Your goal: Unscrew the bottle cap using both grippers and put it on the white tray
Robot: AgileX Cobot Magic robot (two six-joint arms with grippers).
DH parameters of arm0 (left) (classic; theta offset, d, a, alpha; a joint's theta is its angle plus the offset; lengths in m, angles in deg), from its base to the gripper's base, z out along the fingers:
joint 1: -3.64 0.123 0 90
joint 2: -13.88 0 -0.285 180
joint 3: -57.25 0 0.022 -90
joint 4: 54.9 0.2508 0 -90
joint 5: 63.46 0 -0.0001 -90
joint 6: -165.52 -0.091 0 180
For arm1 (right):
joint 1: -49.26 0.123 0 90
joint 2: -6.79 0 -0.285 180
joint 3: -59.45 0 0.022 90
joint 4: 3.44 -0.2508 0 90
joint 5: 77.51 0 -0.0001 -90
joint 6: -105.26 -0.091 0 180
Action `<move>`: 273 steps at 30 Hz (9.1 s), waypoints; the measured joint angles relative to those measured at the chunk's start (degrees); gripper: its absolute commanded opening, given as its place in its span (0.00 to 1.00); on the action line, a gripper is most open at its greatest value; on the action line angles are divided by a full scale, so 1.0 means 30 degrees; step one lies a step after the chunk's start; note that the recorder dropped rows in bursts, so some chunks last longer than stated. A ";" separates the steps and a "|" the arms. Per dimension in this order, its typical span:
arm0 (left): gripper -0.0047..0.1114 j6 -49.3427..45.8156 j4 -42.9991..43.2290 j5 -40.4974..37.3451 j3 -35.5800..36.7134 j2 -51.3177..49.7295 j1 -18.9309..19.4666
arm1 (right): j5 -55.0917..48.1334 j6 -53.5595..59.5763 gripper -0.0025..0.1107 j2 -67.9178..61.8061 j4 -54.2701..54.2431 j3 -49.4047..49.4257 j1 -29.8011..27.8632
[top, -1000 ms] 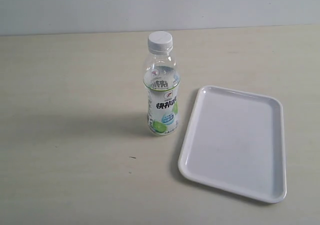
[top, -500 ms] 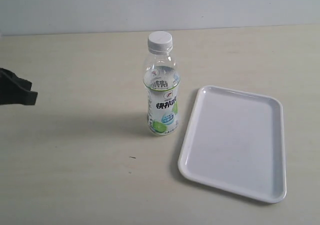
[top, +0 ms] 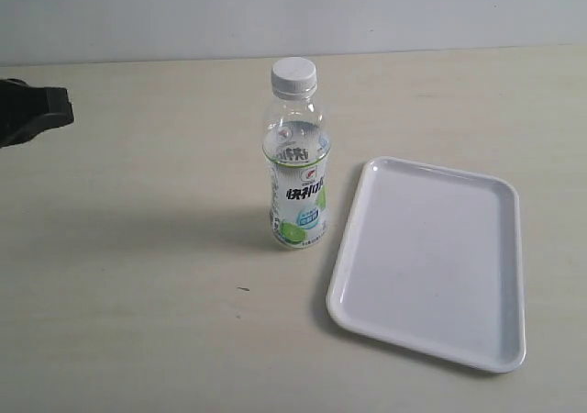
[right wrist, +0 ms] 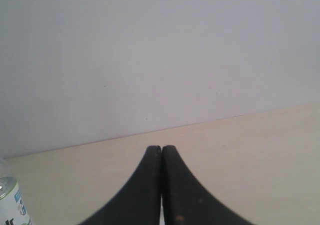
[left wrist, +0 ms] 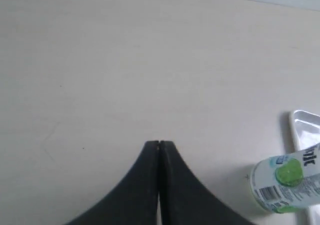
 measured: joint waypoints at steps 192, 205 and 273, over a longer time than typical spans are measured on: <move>0.75 3.0172 4.5027 2.8057 -0.3893 -1.5187 -0.7880 | 0.0040 0.0000 0.02 0.0000 0.0000 0.0000 0.0000; 0.75 3.0172 4.5109 2.8885 -0.5043 -1.6538 -0.7880 | 0.0040 0.0000 0.02 0.0000 0.0000 0.0000 0.0000; 0.04 3.0264 4.5869 3.0213 -0.5480 -1.7514 -0.7880 | 0.0040 0.0000 0.02 0.0000 0.0000 0.0000 0.0000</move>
